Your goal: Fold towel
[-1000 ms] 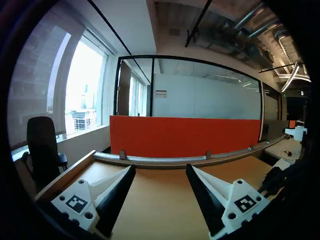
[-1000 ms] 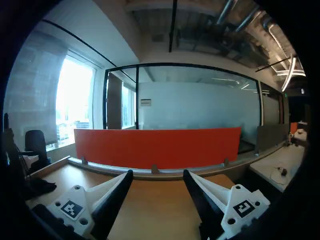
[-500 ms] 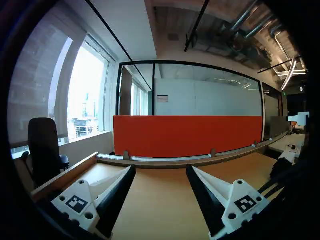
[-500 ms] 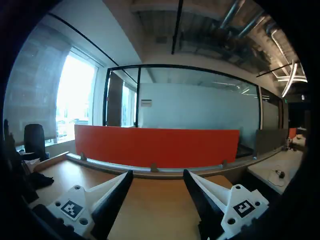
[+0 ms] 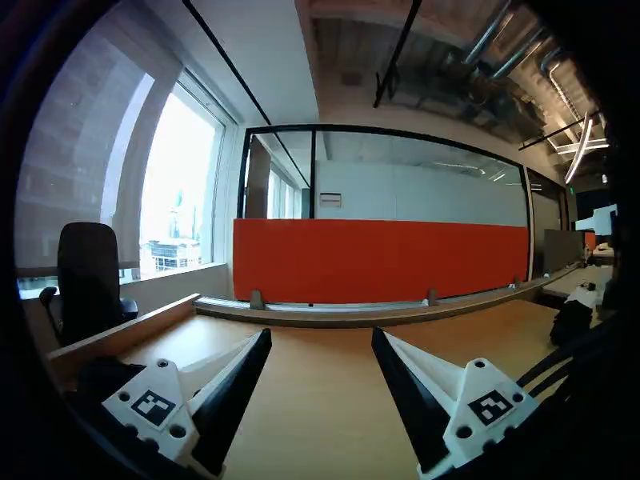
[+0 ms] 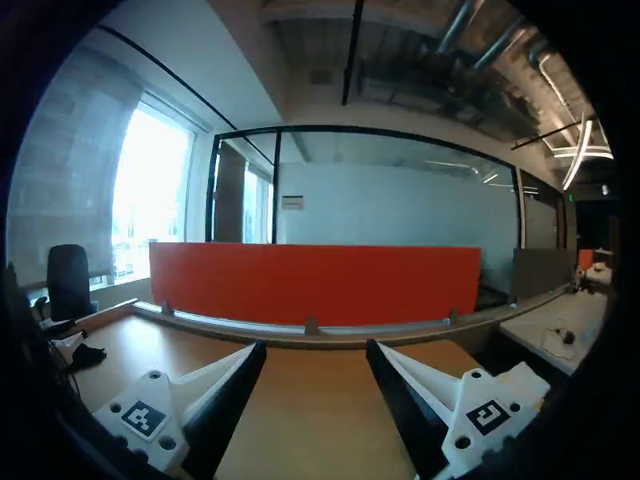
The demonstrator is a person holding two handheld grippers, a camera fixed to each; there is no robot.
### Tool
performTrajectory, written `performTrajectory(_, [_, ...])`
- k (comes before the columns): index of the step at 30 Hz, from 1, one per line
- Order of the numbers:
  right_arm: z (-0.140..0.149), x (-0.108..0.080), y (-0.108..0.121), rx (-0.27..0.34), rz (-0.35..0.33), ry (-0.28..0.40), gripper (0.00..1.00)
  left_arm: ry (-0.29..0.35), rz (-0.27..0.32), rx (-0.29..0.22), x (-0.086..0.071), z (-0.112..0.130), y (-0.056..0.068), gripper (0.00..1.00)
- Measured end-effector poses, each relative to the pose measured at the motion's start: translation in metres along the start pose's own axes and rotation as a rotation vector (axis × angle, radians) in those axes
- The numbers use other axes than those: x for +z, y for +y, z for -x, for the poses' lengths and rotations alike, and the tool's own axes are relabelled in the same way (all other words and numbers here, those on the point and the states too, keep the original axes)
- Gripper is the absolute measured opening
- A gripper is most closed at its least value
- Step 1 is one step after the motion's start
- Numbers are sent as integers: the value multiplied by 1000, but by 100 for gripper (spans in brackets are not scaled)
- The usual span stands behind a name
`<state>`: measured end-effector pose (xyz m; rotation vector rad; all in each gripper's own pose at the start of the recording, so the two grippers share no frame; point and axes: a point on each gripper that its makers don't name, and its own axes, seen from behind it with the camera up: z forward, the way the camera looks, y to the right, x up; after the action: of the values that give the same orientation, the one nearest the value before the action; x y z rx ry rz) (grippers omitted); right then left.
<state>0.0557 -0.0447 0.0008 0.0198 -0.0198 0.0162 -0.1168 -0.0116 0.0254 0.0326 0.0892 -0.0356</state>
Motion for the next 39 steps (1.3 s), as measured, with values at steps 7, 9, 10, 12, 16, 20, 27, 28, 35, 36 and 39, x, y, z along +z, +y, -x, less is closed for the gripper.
performTrajectory(7, [21,6,-4,-21,-4,2,97,6,-9,-11,-1,28,-9,93])
performTrajectory(9, [24,8,-6,-24,-6,5,97,9,-13,-15,-1,34,-11,93])
performTrajectory(10, [25,8,-8,-20,-10,6,97,10,-16,-19,-2,37,-12,93])
performTrajectory(12, [27,10,-11,-14,-18,8,97,11,-21,-27,-2,43,-14,93])
performTrajectory(16, [32,12,-13,-9,-27,11,97,15,-25,-46,-4,52,-17,93])
performTrajectory(20, [35,13,-12,-15,-28,18,97,18,-32,-51,-6,58,-20,93])
performTrajectory(27, [42,15,-9,-17,-24,19,97,16,-44,-53,-8,67,-26,93])
performTrajectory(28, [43,16,-9,-17,-23,19,97,15,-47,-53,-8,68,-27,93])
performTrajectory(35, [46,18,-7,-16,-21,18,97,14,-53,-56,-10,71,-31,93])
performTrajectory(36, [47,18,-7,-16,-21,18,97,13,-54,-57,-10,72,-31,93])
performTrajectory(39, [48,18,-6,-12,-23,18,97,11,-62,-57,-11,73,-33,93])
